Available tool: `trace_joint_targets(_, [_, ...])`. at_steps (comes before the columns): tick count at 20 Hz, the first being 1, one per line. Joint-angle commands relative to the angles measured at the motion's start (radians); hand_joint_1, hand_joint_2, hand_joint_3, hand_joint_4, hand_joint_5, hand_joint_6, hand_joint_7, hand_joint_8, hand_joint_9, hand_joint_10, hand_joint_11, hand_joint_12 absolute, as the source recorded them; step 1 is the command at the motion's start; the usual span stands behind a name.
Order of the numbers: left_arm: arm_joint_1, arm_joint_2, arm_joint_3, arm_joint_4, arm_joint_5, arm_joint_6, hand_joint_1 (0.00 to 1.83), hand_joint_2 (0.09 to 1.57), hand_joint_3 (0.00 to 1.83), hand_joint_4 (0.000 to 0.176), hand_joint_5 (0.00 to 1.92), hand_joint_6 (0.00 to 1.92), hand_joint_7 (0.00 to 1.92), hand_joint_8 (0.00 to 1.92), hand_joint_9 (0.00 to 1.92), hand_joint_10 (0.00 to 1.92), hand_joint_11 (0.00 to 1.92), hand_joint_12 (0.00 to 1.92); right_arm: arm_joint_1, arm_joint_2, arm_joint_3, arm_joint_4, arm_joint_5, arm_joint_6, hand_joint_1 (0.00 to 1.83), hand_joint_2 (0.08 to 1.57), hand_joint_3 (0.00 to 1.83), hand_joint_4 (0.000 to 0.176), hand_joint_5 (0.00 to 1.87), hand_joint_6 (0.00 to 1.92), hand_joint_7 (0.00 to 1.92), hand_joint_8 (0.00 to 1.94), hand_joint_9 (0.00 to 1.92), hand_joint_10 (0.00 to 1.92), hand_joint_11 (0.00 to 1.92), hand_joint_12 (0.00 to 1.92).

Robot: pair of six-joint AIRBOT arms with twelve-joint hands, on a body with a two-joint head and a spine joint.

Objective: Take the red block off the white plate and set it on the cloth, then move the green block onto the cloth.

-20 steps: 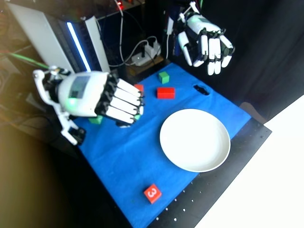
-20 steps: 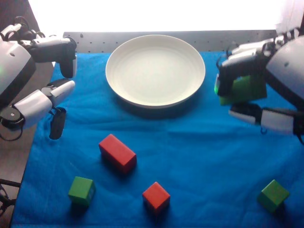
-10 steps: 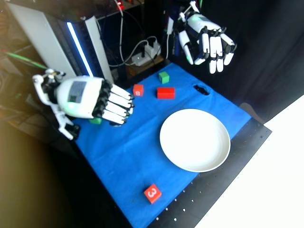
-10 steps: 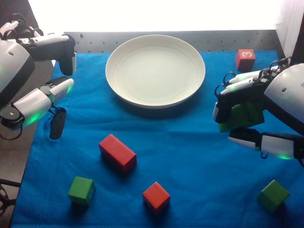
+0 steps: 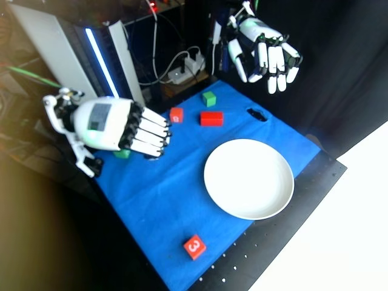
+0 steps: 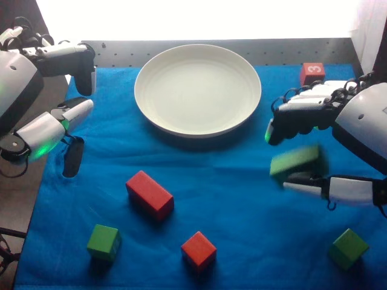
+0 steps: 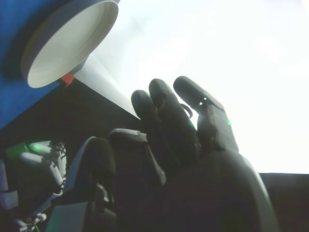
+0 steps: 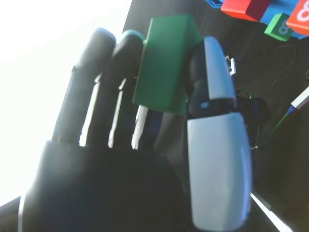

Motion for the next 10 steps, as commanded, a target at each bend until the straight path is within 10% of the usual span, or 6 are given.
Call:
trace_joint_targets(1, [-0.005,0.003,-0.004,0.022,-0.128,-0.002,0.75,1.35,0.00,0.176,0.54,1.62,0.70,0.00,0.59,0.00,0.01,1.21,0.007,-0.002,-0.006,-0.034,-0.125,0.007,1.02,0.88,0.00,0.000,0.54,0.94,0.55,1.24,0.53,1.47,0.50,1.78])
trace_joint_targets(10, [-0.002,0.003,-0.008,0.022,-0.144,-0.002,0.75,1.35,0.00,0.176,0.54,1.61,0.73,0.01,0.61,0.01,0.02,1.21,0.007,0.002,-0.006,-0.034,-0.134,0.007,0.93,0.84,0.00,0.000,0.33,1.15,0.35,1.28,0.35,1.52,0.35,1.84])
